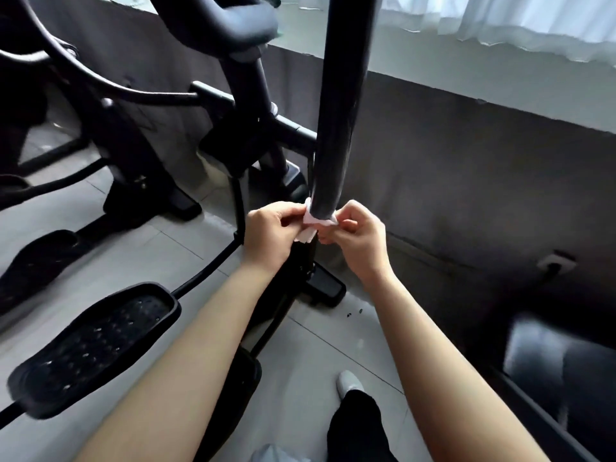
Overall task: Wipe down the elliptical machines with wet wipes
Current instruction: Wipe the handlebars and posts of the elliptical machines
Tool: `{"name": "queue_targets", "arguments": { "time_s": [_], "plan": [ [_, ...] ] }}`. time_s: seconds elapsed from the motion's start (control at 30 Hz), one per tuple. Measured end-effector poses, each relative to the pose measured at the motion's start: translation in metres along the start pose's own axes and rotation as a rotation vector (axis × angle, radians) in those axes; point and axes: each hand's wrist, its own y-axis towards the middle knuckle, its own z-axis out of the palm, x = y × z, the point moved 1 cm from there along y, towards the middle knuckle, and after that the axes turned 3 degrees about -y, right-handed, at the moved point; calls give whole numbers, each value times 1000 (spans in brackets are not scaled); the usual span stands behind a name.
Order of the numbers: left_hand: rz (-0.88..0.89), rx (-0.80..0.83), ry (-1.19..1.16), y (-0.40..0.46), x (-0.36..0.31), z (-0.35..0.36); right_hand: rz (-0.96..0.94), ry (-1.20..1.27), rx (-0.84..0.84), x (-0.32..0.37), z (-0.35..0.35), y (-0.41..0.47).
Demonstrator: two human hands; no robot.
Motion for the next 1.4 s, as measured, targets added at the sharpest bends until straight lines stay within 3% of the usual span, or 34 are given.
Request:
{"name": "queue_targets", "arguments": {
  "time_s": [0.17,0.27,0.37,0.57,0.7,0.83,1.03,1.13,1.3,1.4],
  "plan": [
    [61,13,9,-10,-23,-12,-72,-1,10,23,-9,-10],
    [202,-130,-131,-19,-59,-24,-304,57,-26,81,-19,-12],
    [273,-214,-189,-11,-75,-24,-491,-76,-11,117,-25,3],
    [237,-171,-63,-14,-50,-18,-375,-157,56,56,-32,11],
    [102,-97,-25,-20,-21,2,-364,-271,101,21,-25,17],
    [76,-148,19,-17,-3,22,-320,-377,156,0,-21,32],
    [30,-185,134,-6,23,32,-285,-328,288,-21,-22,59],
    [-7,-160,49,-13,13,29,-313,-336,315,-13,-25,55],
    [-23,-196,-207,-28,-20,13,-254,-99,341,29,-33,30],
    [7,-148,-304,-26,-40,0,-182,-3,257,55,-31,12]
  ]
}}
